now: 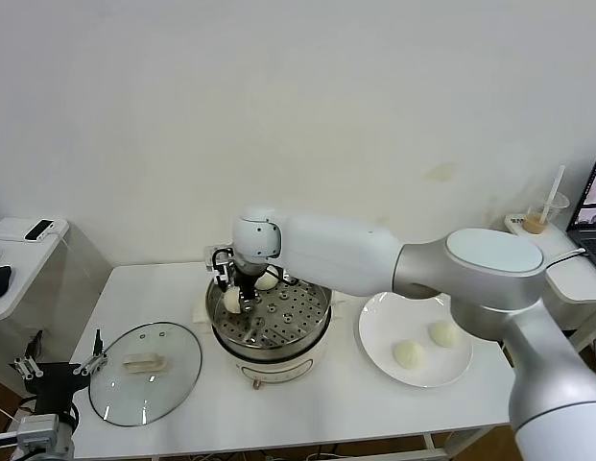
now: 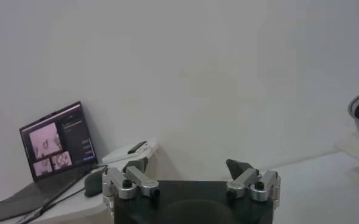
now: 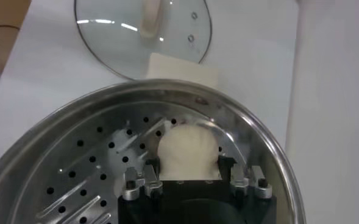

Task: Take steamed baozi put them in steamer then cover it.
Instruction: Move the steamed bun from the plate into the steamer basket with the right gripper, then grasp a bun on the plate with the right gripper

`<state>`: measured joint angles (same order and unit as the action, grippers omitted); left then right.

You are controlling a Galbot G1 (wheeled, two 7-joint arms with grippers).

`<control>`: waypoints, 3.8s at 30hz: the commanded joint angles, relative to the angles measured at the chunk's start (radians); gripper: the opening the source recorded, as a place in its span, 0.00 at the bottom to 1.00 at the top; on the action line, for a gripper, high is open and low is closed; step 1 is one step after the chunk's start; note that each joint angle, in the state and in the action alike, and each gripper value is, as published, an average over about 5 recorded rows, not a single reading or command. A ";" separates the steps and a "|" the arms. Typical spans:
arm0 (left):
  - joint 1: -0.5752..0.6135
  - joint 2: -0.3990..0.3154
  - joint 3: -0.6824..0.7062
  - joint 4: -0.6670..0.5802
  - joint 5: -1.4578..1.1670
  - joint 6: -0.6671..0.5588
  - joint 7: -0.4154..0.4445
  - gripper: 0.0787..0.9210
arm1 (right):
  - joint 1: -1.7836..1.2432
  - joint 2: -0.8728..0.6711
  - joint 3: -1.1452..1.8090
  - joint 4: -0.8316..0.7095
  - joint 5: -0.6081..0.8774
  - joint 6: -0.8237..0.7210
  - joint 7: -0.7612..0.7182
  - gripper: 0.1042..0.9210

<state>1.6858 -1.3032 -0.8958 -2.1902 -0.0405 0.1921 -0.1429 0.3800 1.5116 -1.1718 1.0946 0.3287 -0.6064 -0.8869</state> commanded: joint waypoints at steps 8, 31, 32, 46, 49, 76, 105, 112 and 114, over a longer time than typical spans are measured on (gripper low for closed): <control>0.002 0.000 -0.002 -0.009 0.002 0.001 0.000 0.88 | 0.081 -0.079 0.004 0.090 -0.006 0.037 -0.072 0.83; 0.009 0.011 0.017 -0.030 -0.014 0.009 0.001 0.88 | 0.168 -0.877 0.056 0.555 -0.233 0.207 -0.261 0.88; 0.011 0.011 0.018 -0.033 -0.013 0.009 0.001 0.88 | 0.136 -0.910 0.082 0.561 -0.248 0.214 -0.263 0.88; 0.023 0.004 0.035 -0.035 0.005 0.008 0.000 0.88 | -0.444 -1.159 0.469 0.616 -0.476 0.321 -0.293 0.88; 0.026 0.003 0.037 -0.035 0.010 0.008 0.000 0.88 | -0.483 -1.157 0.477 0.610 -0.488 0.329 -0.287 0.88; 0.016 0.002 0.016 -0.003 0.005 0.007 0.004 0.88 | -0.531 -0.883 0.425 0.396 -0.515 0.294 -0.187 0.88; 0.010 0.000 0.013 0.007 0.002 0.007 0.001 0.88 | -0.533 -0.794 0.417 0.303 -0.549 0.258 -0.187 0.77; 0.012 -0.001 0.014 0.000 0.002 0.007 0.000 0.88 | -0.526 -0.802 0.428 0.299 -0.521 0.244 -0.208 0.62; 0.013 0.001 0.014 -0.002 0.002 0.007 0.000 0.88 | -0.521 -0.810 0.436 0.306 -0.518 0.245 -0.213 0.60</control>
<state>1.6974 -1.3047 -0.8824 -2.1886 -0.0382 0.1985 -0.1422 -0.1476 0.7043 -0.7484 1.4008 -0.2042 -0.3517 -1.0799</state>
